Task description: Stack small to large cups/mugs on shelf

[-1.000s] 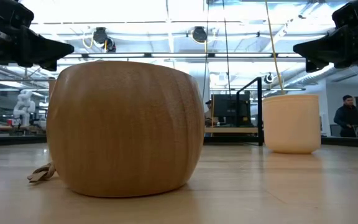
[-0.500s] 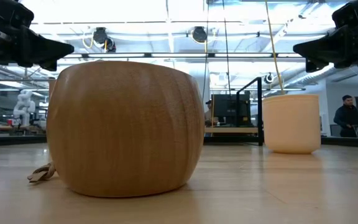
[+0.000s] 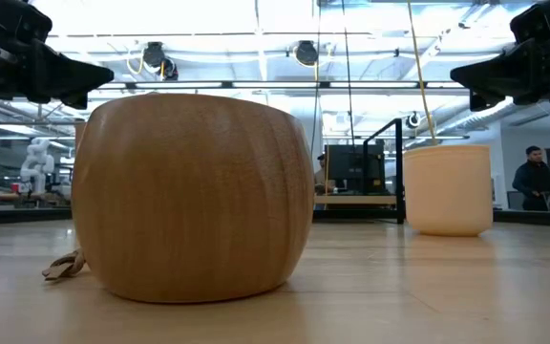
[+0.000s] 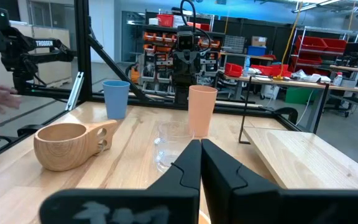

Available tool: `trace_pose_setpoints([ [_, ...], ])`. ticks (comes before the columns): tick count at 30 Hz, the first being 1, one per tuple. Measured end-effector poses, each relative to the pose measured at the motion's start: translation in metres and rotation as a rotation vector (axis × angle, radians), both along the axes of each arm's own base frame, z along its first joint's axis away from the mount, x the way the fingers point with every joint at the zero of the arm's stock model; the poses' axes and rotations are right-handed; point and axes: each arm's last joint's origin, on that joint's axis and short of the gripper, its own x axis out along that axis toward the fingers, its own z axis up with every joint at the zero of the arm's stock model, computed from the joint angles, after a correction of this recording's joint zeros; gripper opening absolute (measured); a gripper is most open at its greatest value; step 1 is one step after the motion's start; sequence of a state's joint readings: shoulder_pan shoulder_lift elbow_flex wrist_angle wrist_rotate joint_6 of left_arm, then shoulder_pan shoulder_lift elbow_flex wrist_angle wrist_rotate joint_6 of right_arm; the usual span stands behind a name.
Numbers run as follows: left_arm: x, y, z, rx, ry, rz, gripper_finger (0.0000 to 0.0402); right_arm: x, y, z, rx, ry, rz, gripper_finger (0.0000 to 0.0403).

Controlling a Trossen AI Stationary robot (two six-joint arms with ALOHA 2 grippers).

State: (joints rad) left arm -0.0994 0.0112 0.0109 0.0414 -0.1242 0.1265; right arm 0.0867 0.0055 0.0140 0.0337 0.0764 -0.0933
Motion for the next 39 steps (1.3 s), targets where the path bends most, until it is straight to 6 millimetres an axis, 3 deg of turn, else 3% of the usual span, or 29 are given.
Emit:
trace_pose_setpoints([
  [39,-0.0001,0.0,0.0013,-0.003,-0.014,0.001,0.0033,0.0,0.0,0.0006,0.0,-0.006,0.0,0.0],
])
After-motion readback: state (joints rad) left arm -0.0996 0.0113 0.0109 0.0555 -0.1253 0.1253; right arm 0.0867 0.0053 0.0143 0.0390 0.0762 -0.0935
